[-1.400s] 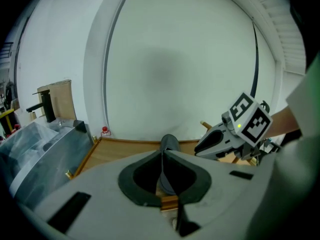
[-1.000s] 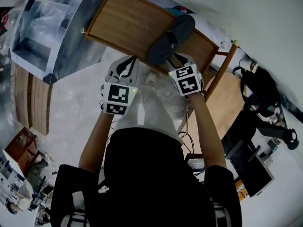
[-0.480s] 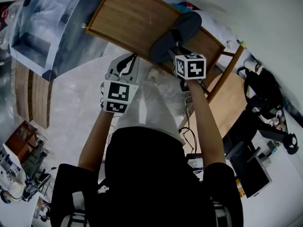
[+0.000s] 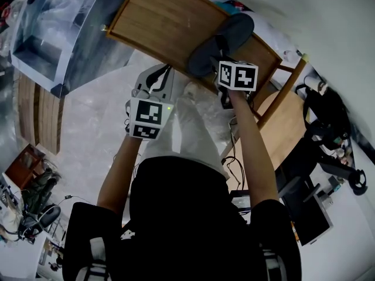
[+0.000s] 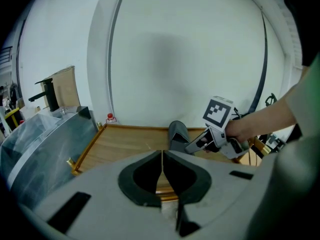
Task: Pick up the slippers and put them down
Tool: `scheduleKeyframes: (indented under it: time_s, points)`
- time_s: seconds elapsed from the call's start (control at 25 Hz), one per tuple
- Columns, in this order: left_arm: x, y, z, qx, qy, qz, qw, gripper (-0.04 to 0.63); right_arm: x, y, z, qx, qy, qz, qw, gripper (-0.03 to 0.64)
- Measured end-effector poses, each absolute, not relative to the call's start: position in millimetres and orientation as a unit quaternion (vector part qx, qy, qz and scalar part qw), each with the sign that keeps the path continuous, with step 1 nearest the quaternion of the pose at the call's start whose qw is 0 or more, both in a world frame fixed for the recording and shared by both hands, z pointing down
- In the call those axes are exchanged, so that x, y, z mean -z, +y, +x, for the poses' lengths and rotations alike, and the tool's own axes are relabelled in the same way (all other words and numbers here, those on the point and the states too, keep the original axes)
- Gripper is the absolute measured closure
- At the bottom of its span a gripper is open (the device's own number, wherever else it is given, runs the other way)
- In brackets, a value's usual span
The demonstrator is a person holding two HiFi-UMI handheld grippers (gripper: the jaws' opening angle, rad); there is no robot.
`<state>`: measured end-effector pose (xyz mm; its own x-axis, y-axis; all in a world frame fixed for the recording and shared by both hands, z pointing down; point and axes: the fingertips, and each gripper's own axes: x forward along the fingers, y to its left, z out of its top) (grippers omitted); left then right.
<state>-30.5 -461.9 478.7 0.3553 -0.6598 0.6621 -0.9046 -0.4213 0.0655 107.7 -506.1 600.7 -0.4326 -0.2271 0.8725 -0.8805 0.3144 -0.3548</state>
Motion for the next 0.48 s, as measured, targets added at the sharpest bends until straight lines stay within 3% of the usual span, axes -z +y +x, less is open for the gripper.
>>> scheduleKeyframes:
  time_s: [0.48]
  points:
    - [-481.7, -459.4, -32.3, -0.284, -0.494, 0.792, 0.22, 0.583, -609.4, -504.2, 110.6, -0.416, -0.713, 0.396, 0.404, 0.585]
